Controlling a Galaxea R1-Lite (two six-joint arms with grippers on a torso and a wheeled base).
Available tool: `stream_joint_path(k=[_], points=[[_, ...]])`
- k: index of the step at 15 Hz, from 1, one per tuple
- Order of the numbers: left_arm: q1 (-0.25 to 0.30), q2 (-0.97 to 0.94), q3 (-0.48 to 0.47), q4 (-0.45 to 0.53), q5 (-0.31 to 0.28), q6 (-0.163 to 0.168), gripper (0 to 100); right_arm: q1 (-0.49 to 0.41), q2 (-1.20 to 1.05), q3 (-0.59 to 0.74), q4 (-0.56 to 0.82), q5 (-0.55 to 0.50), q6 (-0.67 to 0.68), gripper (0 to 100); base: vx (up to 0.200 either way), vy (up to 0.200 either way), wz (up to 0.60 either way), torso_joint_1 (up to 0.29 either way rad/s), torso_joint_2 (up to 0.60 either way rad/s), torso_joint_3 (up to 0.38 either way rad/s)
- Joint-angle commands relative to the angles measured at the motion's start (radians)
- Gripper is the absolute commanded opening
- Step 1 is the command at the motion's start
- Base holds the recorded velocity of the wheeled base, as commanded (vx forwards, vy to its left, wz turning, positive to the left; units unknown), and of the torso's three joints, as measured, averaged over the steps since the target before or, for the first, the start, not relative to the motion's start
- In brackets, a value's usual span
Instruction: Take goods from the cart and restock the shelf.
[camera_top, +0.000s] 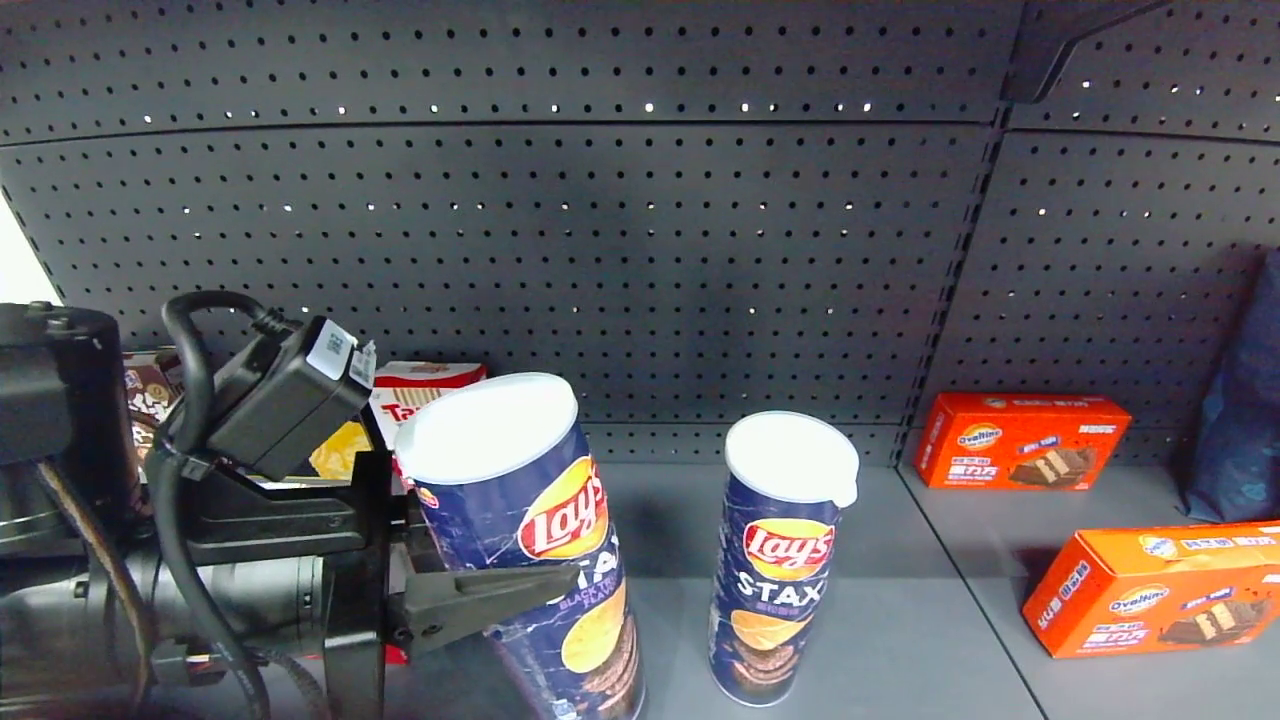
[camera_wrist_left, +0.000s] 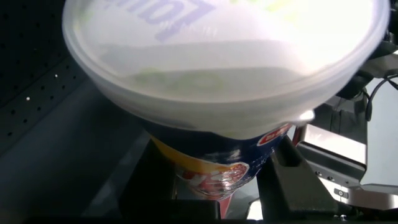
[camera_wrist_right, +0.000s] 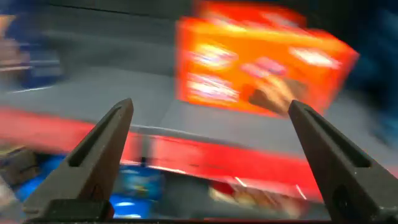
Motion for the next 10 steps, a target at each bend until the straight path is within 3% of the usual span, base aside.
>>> stream_joint_path(k=[1,10], points=[[0.002,0.002,-0.007,0.001,0.001,-0.001,0,0.001,0.002,0.000,0.019,-0.005,0.022,100,0.000,0.000,0.00,0.000,0.00,0.000],[0.035,0.077,-0.106,0.007,-0.002,0.003,0,0.001,0.002,0.000,0.018,0.001,0.024,100,0.000,0.000,0.00,0.000,0.00,0.000]])
